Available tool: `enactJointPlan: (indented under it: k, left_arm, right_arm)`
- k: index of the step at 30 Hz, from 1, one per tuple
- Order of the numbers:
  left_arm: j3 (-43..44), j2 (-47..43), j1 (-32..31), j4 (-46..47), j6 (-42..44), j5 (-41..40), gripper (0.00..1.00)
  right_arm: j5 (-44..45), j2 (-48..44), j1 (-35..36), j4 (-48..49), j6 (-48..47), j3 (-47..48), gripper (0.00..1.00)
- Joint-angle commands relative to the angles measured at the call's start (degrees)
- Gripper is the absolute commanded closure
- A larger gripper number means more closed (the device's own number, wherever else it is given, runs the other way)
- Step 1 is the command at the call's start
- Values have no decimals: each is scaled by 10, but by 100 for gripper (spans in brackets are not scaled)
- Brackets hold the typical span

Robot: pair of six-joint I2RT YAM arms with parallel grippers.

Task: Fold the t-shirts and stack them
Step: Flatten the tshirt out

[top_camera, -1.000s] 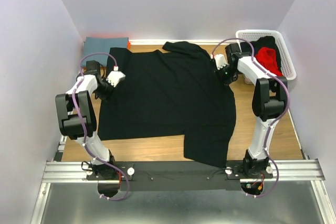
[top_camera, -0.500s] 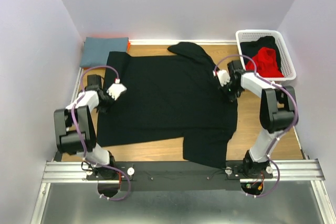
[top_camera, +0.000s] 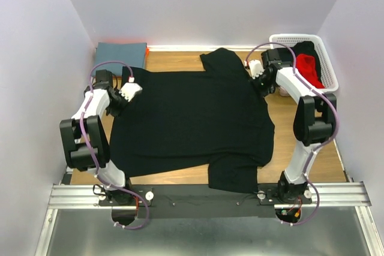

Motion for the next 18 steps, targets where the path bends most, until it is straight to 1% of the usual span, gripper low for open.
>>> enactJointPlan:
  k: [1,5,9,13,18]
  left_arm:
    - [21,47,-4,17,-31,37,100]
    - [1,79,-4,49,-37,33,100]
    - [-44,91,-4,76,-34,22,100]
    - [-96,77,-4,86,-28,-1,100]
    - [-180,25,-4,76,-12,-31,100]
  right_arm:
    - [-39,69,-3,-20,30,47,79]
    - [-48,107,-3,-16,38,69,79]
    - [-34,121,-3,-3,33,49,80]
    - [15,107,-5,19,11,-18,81]
    - [34,42,-16,31,-20,-123,81]
